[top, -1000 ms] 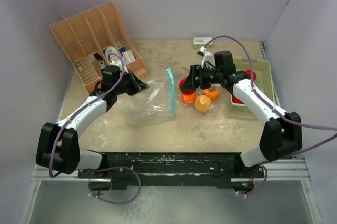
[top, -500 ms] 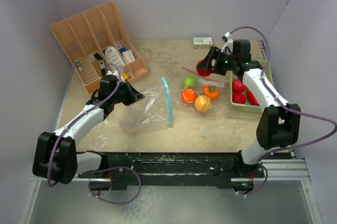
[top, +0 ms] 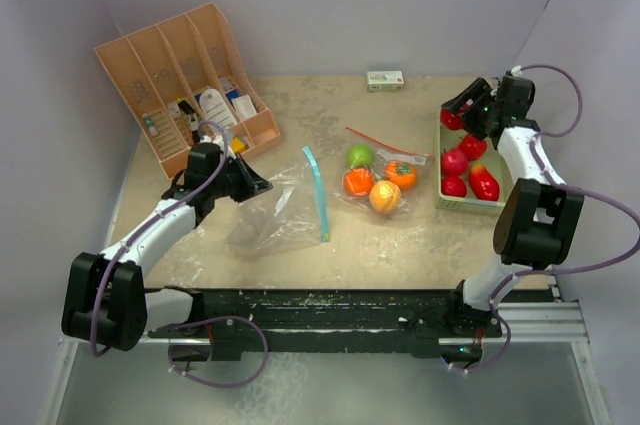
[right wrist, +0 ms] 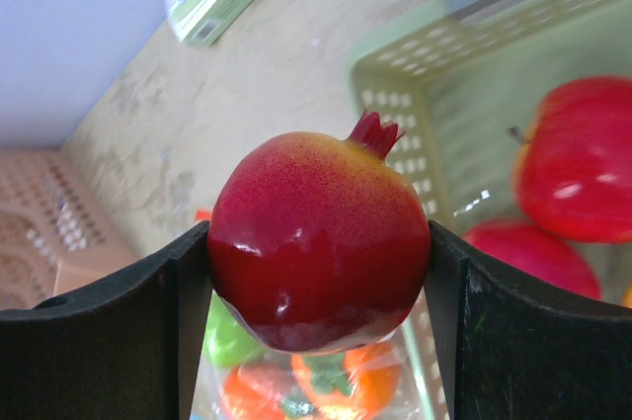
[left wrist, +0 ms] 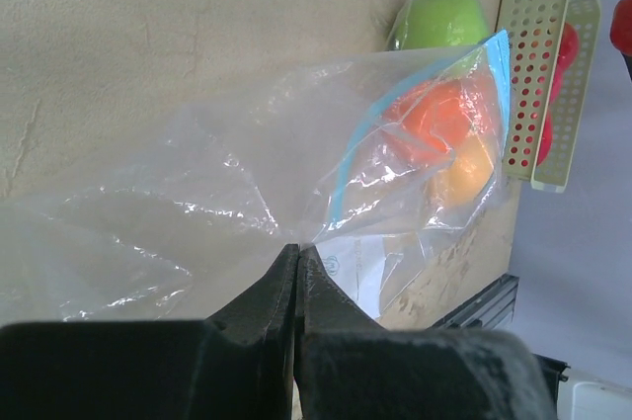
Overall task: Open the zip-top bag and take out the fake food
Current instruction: Place the fake fruit in the bin, then pick up the zipper food storage bag at the center of the board.
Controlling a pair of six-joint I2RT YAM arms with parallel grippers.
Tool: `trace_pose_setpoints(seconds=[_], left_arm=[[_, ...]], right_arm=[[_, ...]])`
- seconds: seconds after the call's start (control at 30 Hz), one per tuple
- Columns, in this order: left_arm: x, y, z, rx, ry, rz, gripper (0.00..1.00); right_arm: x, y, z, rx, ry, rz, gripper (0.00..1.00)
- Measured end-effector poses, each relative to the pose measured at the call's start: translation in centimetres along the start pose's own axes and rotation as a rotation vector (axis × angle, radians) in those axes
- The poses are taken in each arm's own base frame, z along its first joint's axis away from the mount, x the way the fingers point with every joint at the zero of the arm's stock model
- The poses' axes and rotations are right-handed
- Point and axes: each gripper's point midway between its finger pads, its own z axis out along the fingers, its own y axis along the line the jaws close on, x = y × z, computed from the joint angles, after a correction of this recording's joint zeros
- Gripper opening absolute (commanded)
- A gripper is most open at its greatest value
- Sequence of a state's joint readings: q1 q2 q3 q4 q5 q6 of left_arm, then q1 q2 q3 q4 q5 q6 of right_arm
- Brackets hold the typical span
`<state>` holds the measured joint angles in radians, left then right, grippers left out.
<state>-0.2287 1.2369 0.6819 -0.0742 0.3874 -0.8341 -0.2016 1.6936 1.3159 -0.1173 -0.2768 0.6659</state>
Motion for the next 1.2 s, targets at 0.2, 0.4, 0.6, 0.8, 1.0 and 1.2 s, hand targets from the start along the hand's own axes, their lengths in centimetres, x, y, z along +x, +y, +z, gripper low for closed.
trace_pose_setpoints(seconds=[0.2, 0.4, 0.6, 0.8, 1.0, 1.2], left_arm=[[0.0, 0.7, -0.3, -0.009, 0.014, 0.006, 0.0], [-1.1, 0.7, -0.3, -0.005, 0.021, 0.013, 0.0], [-2.3, 0.4, -0.8, 0.004, 0.013, 0.038, 0.0], [-2.4, 0.6, -0.7, 0.016, 0.027, 0.038, 0.0], [-2.1, 1.0, 1.0, 0.031, 0.082, 0.004, 0.0], [-3.7, -0.1, 1.9, 0.058, 0.073, 0.014, 0.0]], right_arm=[[-1.4, -3.0, 1.9, 0.128, -0.047, -0.015, 0.65], [-1.7, -5.9, 4.3, 0.253, -0.02, -0.053, 0.94], [-5.4, -5.0, 4.4, 0.291, -0.085, -0.152, 0.97], [-6.1, -2.3, 1.9, 0.266, -0.126, -0.247, 0.94], [1.4, 8.6, 0.2, -0.071, -0.007, -0.444, 0.92], [19.0, 17.7, -1.7, -0.515, 0.387, -0.592, 0.91]])
